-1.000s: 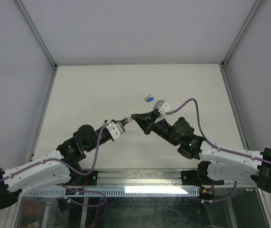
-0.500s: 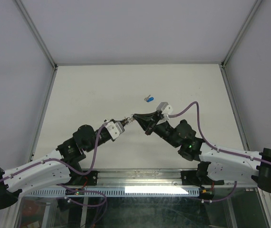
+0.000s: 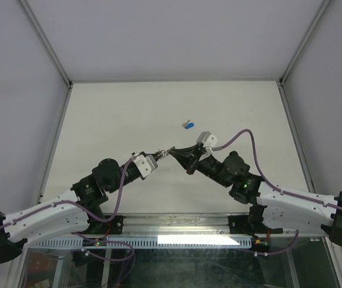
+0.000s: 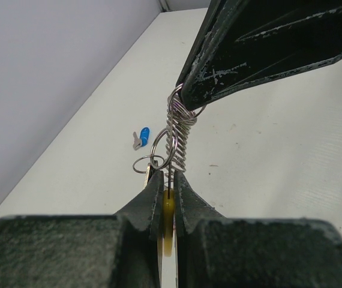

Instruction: Put the keys on the keyring

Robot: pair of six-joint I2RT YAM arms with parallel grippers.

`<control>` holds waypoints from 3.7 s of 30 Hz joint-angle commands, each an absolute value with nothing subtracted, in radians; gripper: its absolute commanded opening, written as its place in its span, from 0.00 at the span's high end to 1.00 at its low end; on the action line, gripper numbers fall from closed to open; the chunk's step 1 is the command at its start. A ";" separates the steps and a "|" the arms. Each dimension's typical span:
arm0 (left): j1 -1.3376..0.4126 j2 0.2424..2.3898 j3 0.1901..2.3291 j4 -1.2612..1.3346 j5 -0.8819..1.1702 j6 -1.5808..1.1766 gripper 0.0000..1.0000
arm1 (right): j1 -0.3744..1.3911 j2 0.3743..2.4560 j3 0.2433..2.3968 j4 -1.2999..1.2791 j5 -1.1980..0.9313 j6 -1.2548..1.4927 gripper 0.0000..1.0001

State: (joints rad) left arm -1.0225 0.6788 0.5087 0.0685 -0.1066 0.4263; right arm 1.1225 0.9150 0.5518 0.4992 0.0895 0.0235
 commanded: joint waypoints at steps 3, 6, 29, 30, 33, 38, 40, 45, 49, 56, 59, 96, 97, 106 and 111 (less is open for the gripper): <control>-1.026 0.668 0.571 0.133 -0.148 0.412 1.00 | 1.120 0.919 0.610 0.413 0.043 0.015 1.00; -1.026 0.667 0.573 0.128 -0.154 0.415 1.00 | 1.120 0.929 0.624 0.371 0.042 0.014 1.00; -1.026 0.660 0.577 0.035 -0.150 0.519 1.00 | 1.118 0.949 0.813 0.073 0.047 0.026 1.00; -1.026 0.660 0.576 0.032 -0.148 0.525 1.00 | 1.118 0.955 0.833 0.050 0.043 0.029 1.00; -1.026 0.659 0.576 0.022 -0.155 0.544 1.00 | 1.118 0.972 0.877 -0.014 0.027 0.042 1.00; -1.026 0.657 0.582 0.015 -0.185 0.563 1.00 | 1.117 0.989 0.922 -0.104 0.003 0.060 1.00; -1.026 0.656 0.583 0.015 -0.188 0.565 1.00 | 1.117 0.990 0.924 -0.122 -0.002 0.069 1.00; -1.026 0.658 0.588 0.015 -0.188 0.561 1.00 | 1.117 0.990 0.920 -0.145 -0.017 0.085 1.00; -1.026 0.661 0.592 0.015 -0.190 0.556 1.00 | 1.116 0.992 0.912 -0.146 -0.026 0.090 0.97; -1.026 0.666 0.597 0.015 -0.184 0.547 1.00 | 1.108 1.013 0.909 -0.152 -0.058 0.101 0.98; -1.026 0.663 0.594 0.015 -0.183 0.548 1.00 | 1.104 1.021 0.910 -0.166 -0.060 0.105 0.96; -1.026 0.556 0.559 0.041 0.133 0.554 1.00 | 0.990 0.749 0.686 0.237 -0.468 -0.124 0.72; -1.026 0.550 0.553 0.049 0.145 0.552 1.00 | 0.991 0.736 0.649 0.317 -0.473 -0.128 0.72; -1.026 0.520 0.541 0.072 0.183 0.573 1.00 | 0.992 0.737 0.588 0.439 -0.555 -0.210 0.69; -1.026 0.530 0.546 0.071 0.185 0.577 1.00 | 0.992 0.750 0.593 0.465 -0.543 -0.209 0.69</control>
State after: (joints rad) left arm -1.0325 0.5312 0.5404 -0.0036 0.1551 0.5610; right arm 0.9909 0.7425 0.5800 0.3565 -0.5262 -0.1856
